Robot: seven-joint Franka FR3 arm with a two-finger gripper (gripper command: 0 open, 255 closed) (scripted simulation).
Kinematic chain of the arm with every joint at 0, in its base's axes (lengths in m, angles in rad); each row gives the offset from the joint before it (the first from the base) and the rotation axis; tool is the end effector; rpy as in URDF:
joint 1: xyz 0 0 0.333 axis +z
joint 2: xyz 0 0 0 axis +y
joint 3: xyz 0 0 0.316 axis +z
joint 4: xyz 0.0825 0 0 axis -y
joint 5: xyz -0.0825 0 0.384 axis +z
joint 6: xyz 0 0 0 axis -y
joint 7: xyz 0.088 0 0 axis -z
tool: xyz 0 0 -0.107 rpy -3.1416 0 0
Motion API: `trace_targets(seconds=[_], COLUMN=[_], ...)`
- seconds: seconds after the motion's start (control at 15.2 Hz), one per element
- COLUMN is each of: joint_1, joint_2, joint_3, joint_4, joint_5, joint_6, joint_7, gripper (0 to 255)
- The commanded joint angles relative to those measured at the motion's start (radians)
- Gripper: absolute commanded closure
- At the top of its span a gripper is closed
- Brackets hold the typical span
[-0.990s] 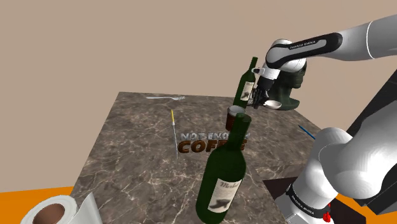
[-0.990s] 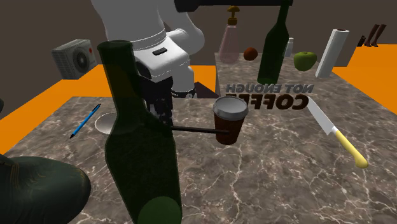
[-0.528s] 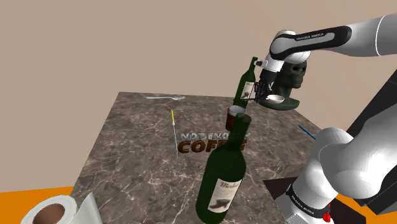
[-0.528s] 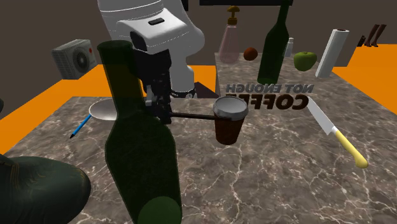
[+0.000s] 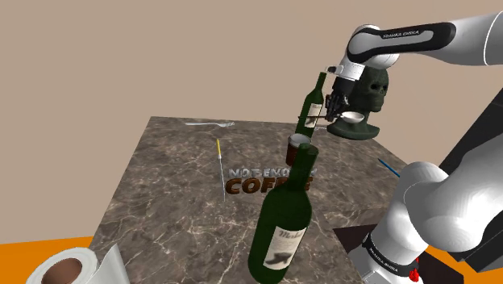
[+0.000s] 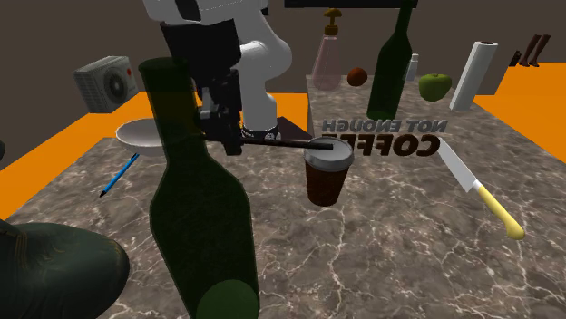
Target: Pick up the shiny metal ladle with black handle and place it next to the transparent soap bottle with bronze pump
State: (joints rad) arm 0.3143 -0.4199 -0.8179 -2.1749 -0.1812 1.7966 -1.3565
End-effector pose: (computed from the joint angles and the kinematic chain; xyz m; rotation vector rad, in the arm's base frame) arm 0.3802 -0.2621 0.4966 -2.6662 -1.3846 -0.0823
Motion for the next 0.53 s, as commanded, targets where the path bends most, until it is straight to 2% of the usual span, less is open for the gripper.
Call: trace_targets(seconds=[0.0, 0.46], joint_1=[-0.002, 0.002], joint_2=[-0.008, -0.012], joint_3=[0.009, 0.031], joint_4=[0.021, 0.109], joint_5=[-0.001, 0.007], joint_6=[-0.029, -0.122], joint_7=[0.004, 0.011], gripper=[255, 255])
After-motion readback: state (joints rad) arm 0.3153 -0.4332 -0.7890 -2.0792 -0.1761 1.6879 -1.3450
